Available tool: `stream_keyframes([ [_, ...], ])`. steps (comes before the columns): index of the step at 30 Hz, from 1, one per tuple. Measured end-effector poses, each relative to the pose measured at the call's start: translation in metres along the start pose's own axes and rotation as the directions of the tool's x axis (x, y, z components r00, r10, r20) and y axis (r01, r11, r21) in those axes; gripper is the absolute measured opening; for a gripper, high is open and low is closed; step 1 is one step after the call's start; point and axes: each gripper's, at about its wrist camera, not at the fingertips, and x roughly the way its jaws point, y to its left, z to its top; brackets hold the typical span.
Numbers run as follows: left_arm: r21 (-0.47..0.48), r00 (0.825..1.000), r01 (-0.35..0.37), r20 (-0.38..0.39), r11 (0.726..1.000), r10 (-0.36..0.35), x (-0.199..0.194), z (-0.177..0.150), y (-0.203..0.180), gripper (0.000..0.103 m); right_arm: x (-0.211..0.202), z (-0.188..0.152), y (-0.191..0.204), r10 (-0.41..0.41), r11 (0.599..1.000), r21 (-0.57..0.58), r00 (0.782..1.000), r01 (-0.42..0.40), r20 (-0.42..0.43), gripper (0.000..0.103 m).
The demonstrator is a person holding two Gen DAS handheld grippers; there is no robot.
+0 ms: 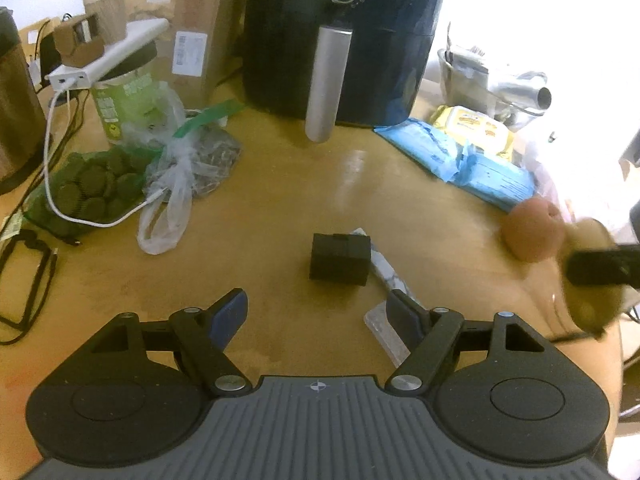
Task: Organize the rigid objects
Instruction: 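Grasp the black cube with the left tool, then carry the black cube with the left tool over the box while right tool carries the toy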
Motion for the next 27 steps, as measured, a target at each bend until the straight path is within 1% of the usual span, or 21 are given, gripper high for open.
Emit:
stream_keyframes([
  [7, 0.014, 1.000, 0.000, -0.017, 1.000, 0.000, 0.032, 0.012, -0.004, 0.076, -0.010, -0.010, -0.007, -0.018, 1.000, 0.009, 1.000, 0.018, -0.004, 0.057],
  [10, 0.030, 1.000, 0.006, -0.029, 1.000, -0.005, 0.044, 0.016, -0.007, 0.076, -0.012, -0.014, -0.012, -0.015, 0.999, 0.028, 1.000, 0.015, -0.020, 0.057],
  [17, 0.058, 0.999, 0.017, -0.045, 0.998, -0.014, 0.065, 0.022, -0.010, 0.076, -0.019, -0.021, -0.019, -0.007, 0.999, 0.036, 1.000, 0.008, -0.024, 0.058],
  [19, 0.063, 0.999, 0.021, -0.050, 0.998, -0.018, 0.070, 0.023, -0.011, 0.066, -0.021, -0.022, -0.020, -0.009, 0.999, 0.038, 1.000, 0.010, -0.025, 0.058],
  [21, 0.067, 0.998, 0.030, -0.061, 0.997, -0.026, 0.074, 0.024, -0.011, 0.045, -0.021, -0.023, -0.022, -0.008, 0.999, 0.044, 1.000, 0.009, -0.026, 0.058],
  [27, 0.068, 0.998, 0.013, -0.057, 0.998, -0.009, 0.072, 0.024, -0.011, 0.045, -0.024, -0.024, -0.025, -0.015, 0.998, 0.054, 1.000, 0.016, -0.023, 0.058],
])
